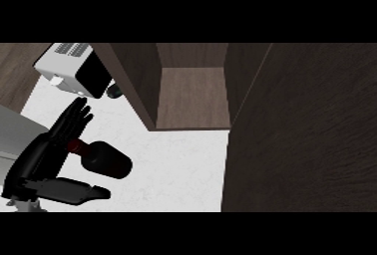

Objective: Pick up the wine, place it into the cabinet and close the cabinet

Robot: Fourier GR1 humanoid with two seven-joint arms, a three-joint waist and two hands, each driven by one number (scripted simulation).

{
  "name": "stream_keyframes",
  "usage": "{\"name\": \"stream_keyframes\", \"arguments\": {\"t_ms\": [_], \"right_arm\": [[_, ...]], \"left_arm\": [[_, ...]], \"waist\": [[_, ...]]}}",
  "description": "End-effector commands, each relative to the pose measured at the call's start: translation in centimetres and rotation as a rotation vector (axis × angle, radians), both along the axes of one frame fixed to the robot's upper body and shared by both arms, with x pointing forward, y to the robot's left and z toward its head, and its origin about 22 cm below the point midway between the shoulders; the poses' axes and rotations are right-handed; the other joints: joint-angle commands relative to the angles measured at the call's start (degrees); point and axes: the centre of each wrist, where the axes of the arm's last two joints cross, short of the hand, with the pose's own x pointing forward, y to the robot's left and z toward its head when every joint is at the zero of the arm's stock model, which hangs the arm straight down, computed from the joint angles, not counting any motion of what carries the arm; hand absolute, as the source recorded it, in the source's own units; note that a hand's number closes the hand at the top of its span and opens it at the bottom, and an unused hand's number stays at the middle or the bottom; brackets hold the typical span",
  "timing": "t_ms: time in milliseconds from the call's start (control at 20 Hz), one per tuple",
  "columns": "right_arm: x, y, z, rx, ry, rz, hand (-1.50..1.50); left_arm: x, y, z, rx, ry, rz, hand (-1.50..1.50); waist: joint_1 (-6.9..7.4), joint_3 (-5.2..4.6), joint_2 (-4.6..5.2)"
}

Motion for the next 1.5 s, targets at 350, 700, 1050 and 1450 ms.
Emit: {"name": "stream_keyframes", "arguments": {"t_ms": [350,700,1050,1450], "right_arm": [[-4.9,-1.3,3.1,0.052,-0.064,0.022,-1.5],[-4.7,-2.1,3.9,0.041,-0.091,0.03,-1.5],[-4.5,-1.7,3.0,0.056,-0.082,0.013,-1.5],[-5.2,-2.0,3.7,0.041,-0.083,0.03,-1.5]], "left_arm": [[2.5,1.9,-6.2,0.012,0.064,0.041,-1.5],[3.0,2.5,-8.5,0.025,0.09,0.019,-1.5],[2.5,4.6,-11.2,-0.015,0.095,-0.001,-1.5],[1.2,2.9,-15.0,0.0,0.13,-0.016,-1.5]], "waist": [[-0.43,-0.01,0.0],[-0.11,-0.01,0.1],[-0.2,0.02,0.04],[-0.1,0.0,-0.01]]}}
